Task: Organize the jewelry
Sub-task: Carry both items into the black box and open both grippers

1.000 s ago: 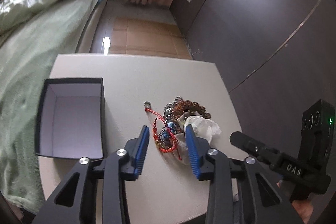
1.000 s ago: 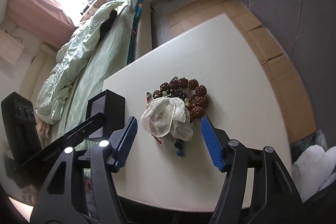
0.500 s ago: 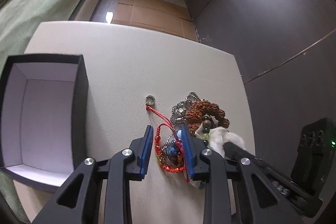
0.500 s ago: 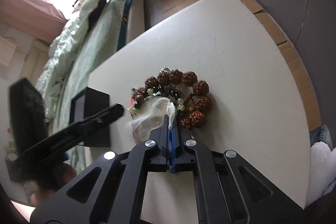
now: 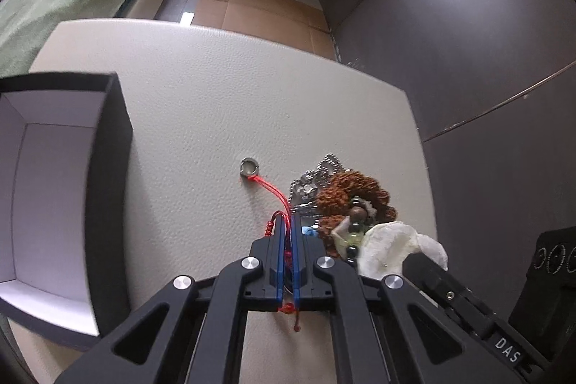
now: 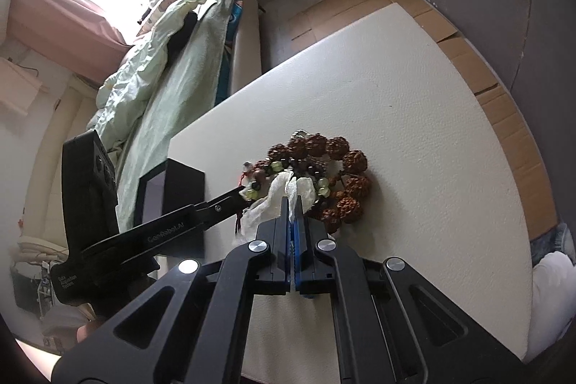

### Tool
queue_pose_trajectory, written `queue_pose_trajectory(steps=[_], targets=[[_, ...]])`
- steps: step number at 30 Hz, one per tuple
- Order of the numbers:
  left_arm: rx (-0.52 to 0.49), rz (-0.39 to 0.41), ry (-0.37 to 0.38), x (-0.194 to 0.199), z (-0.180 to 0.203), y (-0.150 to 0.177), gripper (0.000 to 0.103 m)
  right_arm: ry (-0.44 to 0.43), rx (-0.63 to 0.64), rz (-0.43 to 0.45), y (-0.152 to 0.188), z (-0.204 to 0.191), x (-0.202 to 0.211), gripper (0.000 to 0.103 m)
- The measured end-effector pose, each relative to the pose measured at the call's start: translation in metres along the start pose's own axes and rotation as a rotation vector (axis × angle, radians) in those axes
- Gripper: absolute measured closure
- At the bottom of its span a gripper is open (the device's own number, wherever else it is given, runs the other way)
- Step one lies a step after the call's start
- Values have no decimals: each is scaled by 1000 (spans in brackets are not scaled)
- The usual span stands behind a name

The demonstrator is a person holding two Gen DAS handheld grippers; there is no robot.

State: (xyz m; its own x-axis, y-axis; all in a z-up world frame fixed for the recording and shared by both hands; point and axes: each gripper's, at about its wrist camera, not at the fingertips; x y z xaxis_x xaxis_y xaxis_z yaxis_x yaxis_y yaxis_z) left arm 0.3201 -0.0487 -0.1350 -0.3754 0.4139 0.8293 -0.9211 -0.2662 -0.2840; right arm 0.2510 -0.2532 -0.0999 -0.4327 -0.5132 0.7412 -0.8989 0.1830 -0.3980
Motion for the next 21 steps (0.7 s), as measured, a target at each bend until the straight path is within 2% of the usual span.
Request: queue_pose_trajectory(steps=[14,21], targets=[[-77,179,51,86,17,15,102,-128,61,138,13,-38,50,100],[-84,269,76,130,3,14,102,-167,89,197,17,-60,59,100]])
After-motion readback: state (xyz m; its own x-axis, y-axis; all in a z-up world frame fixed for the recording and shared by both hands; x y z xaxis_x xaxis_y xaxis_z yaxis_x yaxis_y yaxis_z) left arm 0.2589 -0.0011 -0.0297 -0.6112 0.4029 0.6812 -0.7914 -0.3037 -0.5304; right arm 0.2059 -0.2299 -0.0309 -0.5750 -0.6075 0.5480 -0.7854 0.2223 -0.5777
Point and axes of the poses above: each gripper's, at about its wrist camera, not at the fingertips, and x roughly against the way its jaws point, z to its right, y to its underside, and after that the axes turned 3 degrees about x, right-handed
